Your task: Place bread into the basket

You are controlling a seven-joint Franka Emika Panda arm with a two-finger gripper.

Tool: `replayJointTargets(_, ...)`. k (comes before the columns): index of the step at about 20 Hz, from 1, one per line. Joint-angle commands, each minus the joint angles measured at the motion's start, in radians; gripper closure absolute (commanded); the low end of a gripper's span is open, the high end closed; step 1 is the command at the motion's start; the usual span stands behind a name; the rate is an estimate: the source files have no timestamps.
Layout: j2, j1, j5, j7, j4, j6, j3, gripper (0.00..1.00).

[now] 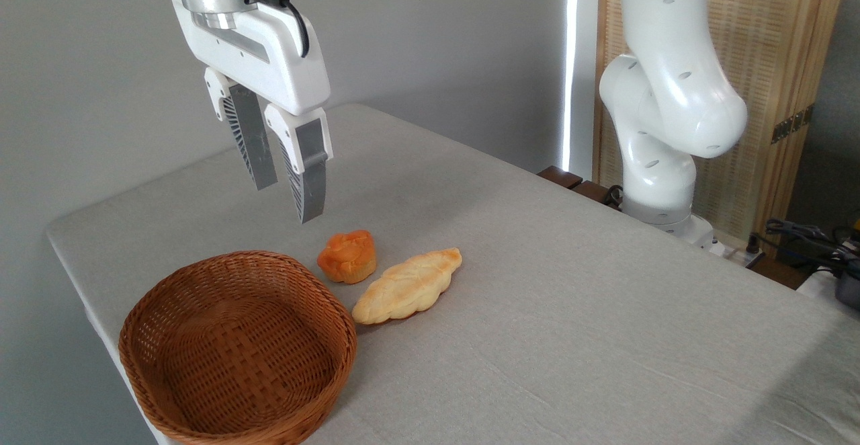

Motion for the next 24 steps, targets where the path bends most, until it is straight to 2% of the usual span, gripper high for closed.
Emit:
replayJointTargets(1,-0.002,0.162,-0.008,-0.001,0.003,-0.017,-0.157,0.00)
replayJointTargets(2,0.000,0.197,-0.008,-0.001,0.003,-0.016,-0.197,0.00)
replayJointTargets(3,-0.002,0.202,-0.008,-0.001,0.003,-0.016,-0.200,0.00)
replayJointTargets(6,-0.002,0.202,0.014,-0.001,0.003,-0.016,-0.205,0.00)
replayJointTargets(24,0.000,0.201,0.015,-0.003,0.001,-0.016,-0.202,0.00)
